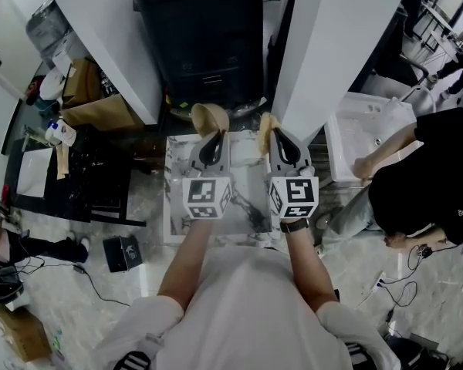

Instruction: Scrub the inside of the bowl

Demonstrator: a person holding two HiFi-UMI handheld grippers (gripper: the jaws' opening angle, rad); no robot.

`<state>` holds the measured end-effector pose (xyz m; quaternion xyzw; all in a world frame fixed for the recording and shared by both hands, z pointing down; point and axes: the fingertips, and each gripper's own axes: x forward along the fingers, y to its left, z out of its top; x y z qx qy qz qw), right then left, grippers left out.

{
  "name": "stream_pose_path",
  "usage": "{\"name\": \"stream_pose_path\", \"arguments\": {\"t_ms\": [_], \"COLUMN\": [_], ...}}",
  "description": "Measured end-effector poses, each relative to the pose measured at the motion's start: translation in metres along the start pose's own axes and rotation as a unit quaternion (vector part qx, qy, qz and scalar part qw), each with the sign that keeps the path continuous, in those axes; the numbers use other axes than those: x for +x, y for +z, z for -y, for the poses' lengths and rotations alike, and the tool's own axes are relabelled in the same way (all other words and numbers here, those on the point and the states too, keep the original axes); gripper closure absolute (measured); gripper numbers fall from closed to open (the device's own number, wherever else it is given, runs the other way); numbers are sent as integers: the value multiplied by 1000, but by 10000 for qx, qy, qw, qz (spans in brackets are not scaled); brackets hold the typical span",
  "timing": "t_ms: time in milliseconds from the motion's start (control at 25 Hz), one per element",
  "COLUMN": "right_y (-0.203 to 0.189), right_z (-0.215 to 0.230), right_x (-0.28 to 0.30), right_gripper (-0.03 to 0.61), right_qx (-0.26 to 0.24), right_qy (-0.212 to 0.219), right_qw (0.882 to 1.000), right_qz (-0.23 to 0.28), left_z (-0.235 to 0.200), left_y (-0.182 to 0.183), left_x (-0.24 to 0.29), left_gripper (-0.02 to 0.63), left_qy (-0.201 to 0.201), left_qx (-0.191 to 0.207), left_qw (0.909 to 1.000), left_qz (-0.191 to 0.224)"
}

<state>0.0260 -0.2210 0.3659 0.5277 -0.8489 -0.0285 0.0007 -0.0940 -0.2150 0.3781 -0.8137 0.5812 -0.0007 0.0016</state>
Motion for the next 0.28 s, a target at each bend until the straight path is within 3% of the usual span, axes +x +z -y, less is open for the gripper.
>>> {"name": "stream_pose_path", "arguments": {"t_ms": [280], "right_y": [4], "right_z": [-5], "right_x": [-5], "right_gripper": [560], "right_qx": [118], "right_qy": [-130], "right_qw": [9998], "right_qz": [84], "left_z": [-1], "left_y": [11], "left_x": [-9], "left_gripper": [591], "left_qy": [4], "left_qx": [80], "left_qw": [9998], "left_qz": [191]}}
